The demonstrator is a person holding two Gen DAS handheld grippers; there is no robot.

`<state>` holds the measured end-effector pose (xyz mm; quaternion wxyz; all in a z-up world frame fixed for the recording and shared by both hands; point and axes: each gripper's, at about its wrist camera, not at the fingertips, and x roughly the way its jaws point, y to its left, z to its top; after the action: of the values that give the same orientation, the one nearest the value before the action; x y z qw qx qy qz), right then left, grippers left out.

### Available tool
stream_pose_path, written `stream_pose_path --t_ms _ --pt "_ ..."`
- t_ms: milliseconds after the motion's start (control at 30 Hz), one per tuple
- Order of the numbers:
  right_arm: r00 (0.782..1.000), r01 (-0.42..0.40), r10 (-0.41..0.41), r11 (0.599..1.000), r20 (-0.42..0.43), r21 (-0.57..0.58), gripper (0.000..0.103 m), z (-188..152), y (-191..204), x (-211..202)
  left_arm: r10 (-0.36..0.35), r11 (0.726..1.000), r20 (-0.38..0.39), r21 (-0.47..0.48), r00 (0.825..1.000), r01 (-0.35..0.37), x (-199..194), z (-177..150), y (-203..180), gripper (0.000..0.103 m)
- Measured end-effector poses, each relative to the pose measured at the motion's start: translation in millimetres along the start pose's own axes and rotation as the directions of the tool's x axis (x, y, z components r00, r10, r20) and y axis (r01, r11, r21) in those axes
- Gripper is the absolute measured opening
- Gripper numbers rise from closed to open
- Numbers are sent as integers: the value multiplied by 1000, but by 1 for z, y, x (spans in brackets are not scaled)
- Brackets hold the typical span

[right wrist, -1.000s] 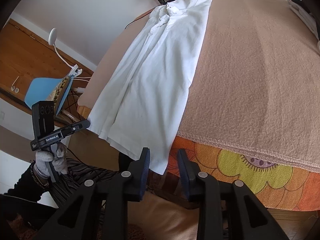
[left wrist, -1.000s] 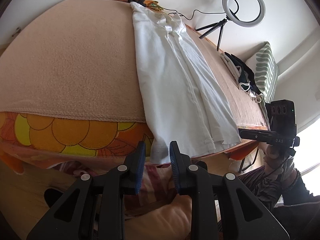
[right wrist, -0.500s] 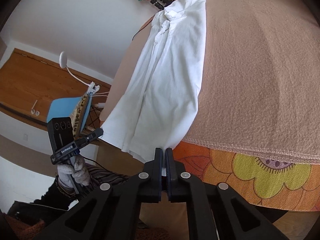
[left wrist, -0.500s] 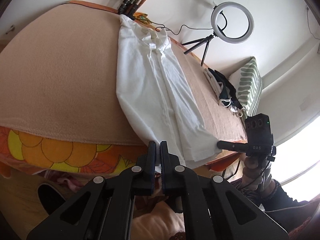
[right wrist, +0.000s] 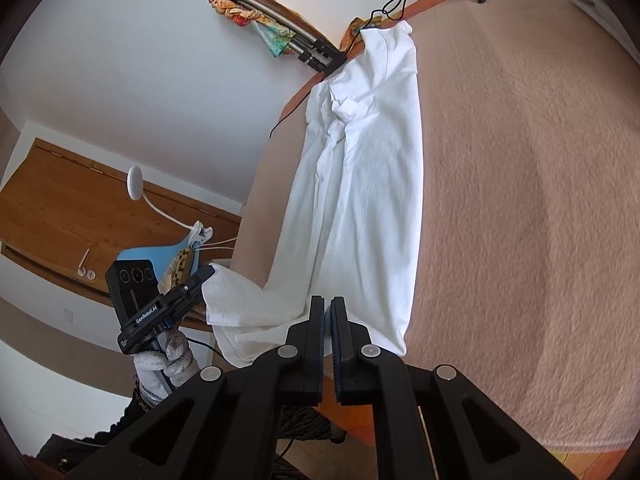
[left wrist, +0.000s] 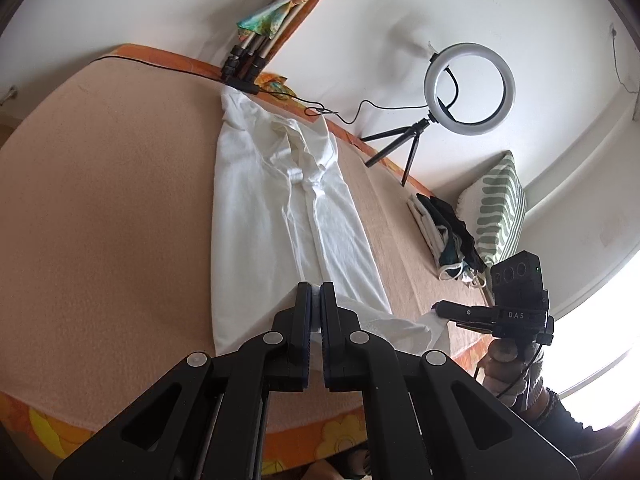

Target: Fold small clothes

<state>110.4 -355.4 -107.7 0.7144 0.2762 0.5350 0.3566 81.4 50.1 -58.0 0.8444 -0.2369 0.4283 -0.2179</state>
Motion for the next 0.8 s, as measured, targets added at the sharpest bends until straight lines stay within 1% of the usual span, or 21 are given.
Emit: stream_pose_path --t_ms 100,267,367,500,533,567,633,700,767,800 --pt "1000 8 -9 1000 17 26 1 23 -6 9 32 999 10 -10 999 -32 12 16 9 3" --pt "999 50 -51 997 16 54 1 54 -15 31 66 998 -7 -16 998 -67 37 35 22 3" --pt "997 80 -81 995 19 58 1 68 -19 42 94 996 -17 -10 995 -94 51 42 28 3" --pt "992 121 -122 991 21 53 1 79 -24 49 99 995 -31 -23 995 -100 60 45 36 3" --pt "993 118 -120 991 21 60 1 81 -26 49 97 995 -33 -29 995 -98 62 45 37 3" --pt "993 117 -119 991 23 68 1 83 -27 50 113 993 -31 -31 993 -114 62 46 38 4" --pt "991 130 -132 989 32 71 1 86 -30 50 142 989 -16 -36 990 -142 59 48 41 11" --pt "986 153 -157 986 49 72 5 88 -32 46 157 987 5 -43 988 -157 52 51 44 22" --pt "980 185 -188 981 70 51 11 89 -32 38 147 989 21 -38 989 -146 44 50 48 25" --pt "975 204 -206 978 80 31 25 88 -30 34 151 988 14 -20 988 -151 42 47 48 25"
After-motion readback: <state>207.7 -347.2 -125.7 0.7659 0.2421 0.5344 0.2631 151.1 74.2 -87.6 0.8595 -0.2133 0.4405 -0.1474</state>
